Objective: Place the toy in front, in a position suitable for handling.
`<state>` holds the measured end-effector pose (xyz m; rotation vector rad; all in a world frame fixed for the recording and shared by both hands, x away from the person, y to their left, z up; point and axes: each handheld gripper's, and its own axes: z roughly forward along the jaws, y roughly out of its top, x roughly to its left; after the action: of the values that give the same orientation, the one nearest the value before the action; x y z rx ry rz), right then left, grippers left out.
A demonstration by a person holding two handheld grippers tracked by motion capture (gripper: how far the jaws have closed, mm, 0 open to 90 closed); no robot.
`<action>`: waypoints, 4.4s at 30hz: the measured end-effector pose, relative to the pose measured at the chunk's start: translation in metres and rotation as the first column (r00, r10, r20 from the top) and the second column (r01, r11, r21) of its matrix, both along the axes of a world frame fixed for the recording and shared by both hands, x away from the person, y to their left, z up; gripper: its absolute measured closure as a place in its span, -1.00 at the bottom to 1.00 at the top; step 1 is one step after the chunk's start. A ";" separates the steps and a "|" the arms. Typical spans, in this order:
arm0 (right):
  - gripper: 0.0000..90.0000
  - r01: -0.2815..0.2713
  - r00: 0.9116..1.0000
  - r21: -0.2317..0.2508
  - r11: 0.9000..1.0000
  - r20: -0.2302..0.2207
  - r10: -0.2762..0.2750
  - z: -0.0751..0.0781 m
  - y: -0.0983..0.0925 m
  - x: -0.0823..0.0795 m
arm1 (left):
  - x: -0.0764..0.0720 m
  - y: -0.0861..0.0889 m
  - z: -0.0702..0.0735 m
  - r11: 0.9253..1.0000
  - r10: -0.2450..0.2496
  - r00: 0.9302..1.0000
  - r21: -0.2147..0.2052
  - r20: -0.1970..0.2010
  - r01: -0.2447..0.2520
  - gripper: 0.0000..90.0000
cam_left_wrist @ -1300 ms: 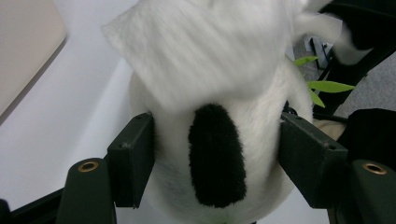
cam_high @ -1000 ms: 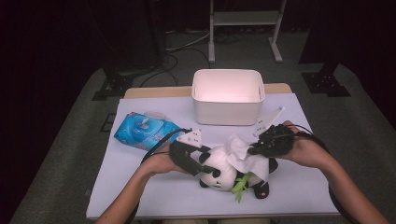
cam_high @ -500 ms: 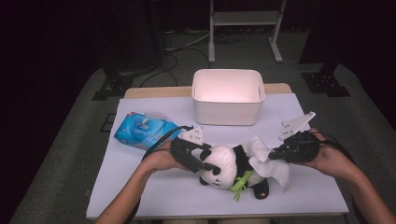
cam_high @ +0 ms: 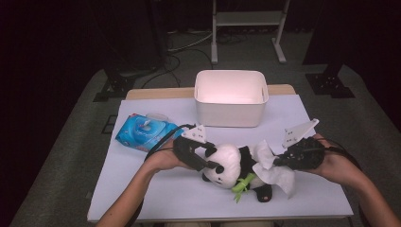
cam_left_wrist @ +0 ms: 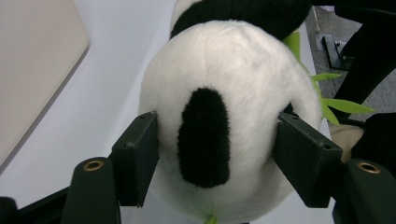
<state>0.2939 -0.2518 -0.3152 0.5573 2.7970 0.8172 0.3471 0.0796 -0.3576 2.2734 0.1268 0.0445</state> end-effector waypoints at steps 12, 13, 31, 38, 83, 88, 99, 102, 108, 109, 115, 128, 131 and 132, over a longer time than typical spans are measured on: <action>0.86 -0.077 0.996 -0.093 0.993 0.045 0.082 0.017 0.053 0.017 | -0.005 -0.006 0.005 1.000 -0.014 1.000 -0.015 0.024 0.015 -0.24; 0.85 -0.085 0.995 -0.096 0.992 0.042 0.089 0.017 0.057 0.018 | -0.006 -0.006 0.005 1.000 -0.013 1.000 -0.015 0.023 0.013 -0.24; 0.51 -0.180 0.982 -0.023 0.983 0.049 0.181 0.013 0.097 0.021 | -0.007 -0.004 0.000 1.000 -0.014 1.000 -0.014 0.019 0.014 -0.24; 0.49 -0.201 0.978 -0.012 0.980 0.047 0.201 0.008 0.112 0.022 | -0.008 -0.005 -0.002 1.000 -0.009 1.000 -0.007 0.016 0.010 -0.24; 0.88 -0.029 0.999 0.011 1.000 0.018 0.029 0.008 0.006 0.001 | -0.006 0.000 -0.007 1.000 -0.005 1.000 -0.002 -0.006 0.005 -0.25; 0.87 -0.032 0.999 0.015 0.999 0.013 0.031 0.008 0.006 0.000 | -0.006 0.002 -0.008 1.000 -0.005 1.000 -0.004 -0.011 0.005 -0.24; 0.87 -0.004 1.000 0.046 0.999 -0.002 0.004 0.004 -0.012 -0.007 | -0.005 0.002 -0.009 1.000 -0.004 1.000 -0.009 -0.014 0.003 -0.24; 0.87 0.001 1.000 0.048 0.999 -0.002 -0.001 0.003 -0.015 -0.007 | -0.005 0.002 -0.009 1.000 -0.004 1.000 -0.008 -0.014 0.004 -0.24; 0.87 -0.003 1.000 0.053 0.999 0.008 0.003 0.007 -0.010 -0.003 | -0.006 0.001 -0.008 1.000 -0.010 1.000 -0.006 -0.014 0.010 -0.24; 0.87 -0.006 1.000 0.052 0.999 0.008 0.006 0.008 -0.008 -0.002 | -0.006 0.000 -0.008 1.000 -0.009 1.000 -0.006 -0.013 0.009 -0.24; 0.87 -0.034 0.999 0.052 0.998 0.006 0.034 0.011 0.008 0.009 | -0.008 -0.001 -0.007 1.000 -0.015 1.000 -0.007 -0.008 0.015 -0.23; 0.87 -0.129 0.991 0.027 0.991 -0.020 0.130 0.011 0.060 0.028 | -0.009 -0.003 -0.006 1.000 -0.019 1.000 -0.014 -0.003 0.019 -0.23; 0.87 -0.153 0.988 0.031 0.988 -0.025 0.154 0.010 0.074 0.030 | -0.009 -0.004 -0.006 1.000 -0.020 1.000 -0.016 -0.003 0.020 -0.23; 0.87 -0.167 0.986 0.028 0.986 -0.021 0.167 0.009 0.078 0.030 | -0.009 -0.004 -0.006 1.000 -0.020 1.000 -0.017 -0.003 0.020 -0.23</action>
<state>0.3244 -0.1737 -0.3060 0.3410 2.8884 0.8858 0.3380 0.0754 -0.3636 2.2580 0.1051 0.0293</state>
